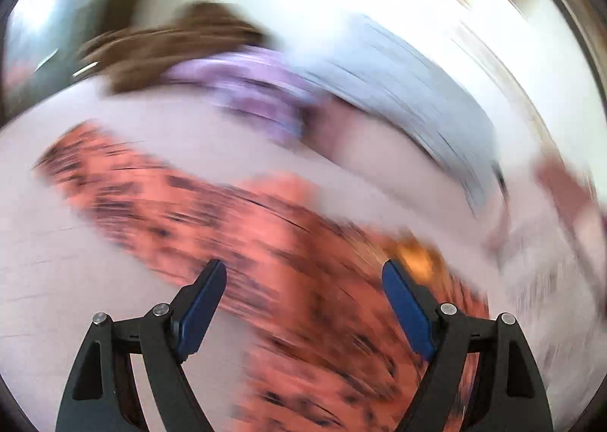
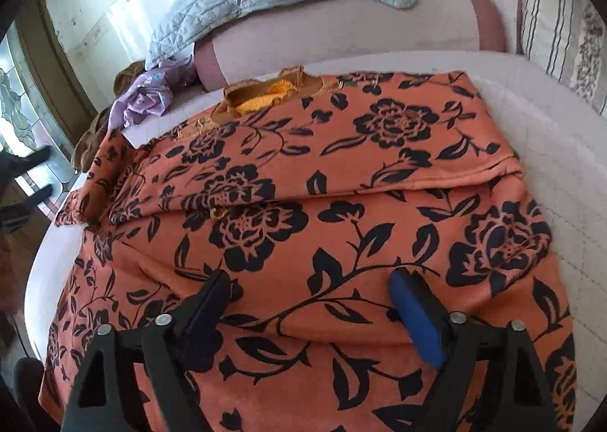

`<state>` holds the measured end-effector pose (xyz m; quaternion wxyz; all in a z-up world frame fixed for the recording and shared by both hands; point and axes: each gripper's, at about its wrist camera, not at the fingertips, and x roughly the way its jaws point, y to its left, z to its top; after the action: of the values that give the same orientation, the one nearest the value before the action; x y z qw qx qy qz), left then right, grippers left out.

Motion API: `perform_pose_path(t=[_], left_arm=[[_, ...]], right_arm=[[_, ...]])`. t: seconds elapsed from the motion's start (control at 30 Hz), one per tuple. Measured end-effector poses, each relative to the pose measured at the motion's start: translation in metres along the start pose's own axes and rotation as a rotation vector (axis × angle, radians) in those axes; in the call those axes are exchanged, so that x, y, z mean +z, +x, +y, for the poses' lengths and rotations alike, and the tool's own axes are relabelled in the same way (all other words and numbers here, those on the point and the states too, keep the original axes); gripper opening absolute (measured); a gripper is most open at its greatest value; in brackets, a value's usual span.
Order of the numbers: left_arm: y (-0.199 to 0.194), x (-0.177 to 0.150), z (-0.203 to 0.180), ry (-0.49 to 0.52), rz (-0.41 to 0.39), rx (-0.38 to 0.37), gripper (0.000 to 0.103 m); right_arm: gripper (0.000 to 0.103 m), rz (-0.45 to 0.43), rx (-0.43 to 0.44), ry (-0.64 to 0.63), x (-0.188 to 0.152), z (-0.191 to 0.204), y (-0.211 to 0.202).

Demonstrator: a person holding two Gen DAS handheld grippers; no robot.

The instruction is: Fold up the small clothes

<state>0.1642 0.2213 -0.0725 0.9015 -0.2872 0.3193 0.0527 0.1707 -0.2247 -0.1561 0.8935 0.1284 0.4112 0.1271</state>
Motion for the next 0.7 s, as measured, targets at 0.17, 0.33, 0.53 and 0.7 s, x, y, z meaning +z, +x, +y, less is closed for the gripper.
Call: perform_pose_path(t=[0.17, 0.33, 0.53, 0.7], left_arm=[[0.028, 0.051, 0.162, -0.474, 0.009, 0.139, 0.082], [0.053, 0.076, 0.211, -0.571, -0.023, 0.160, 0.082], [0.078, 0.092, 0.211, -0.508, -0.019, 0.311, 0.047], [0.081, 0.109, 0.221, -0.443, 0.058, 0.370, 0.008]], right_arm=[[0.091, -0.007, -0.010, -0.018, -0.007, 0.006, -0.004], [0.092, -0.010, -0.007, -0.017, -0.011, 0.004, -0.007], [0.092, -0.005, -0.013, -0.023, -0.010, 0.005, -0.004], [0.093, -0.003, -0.015, -0.026, -0.010, 0.005, -0.003]])
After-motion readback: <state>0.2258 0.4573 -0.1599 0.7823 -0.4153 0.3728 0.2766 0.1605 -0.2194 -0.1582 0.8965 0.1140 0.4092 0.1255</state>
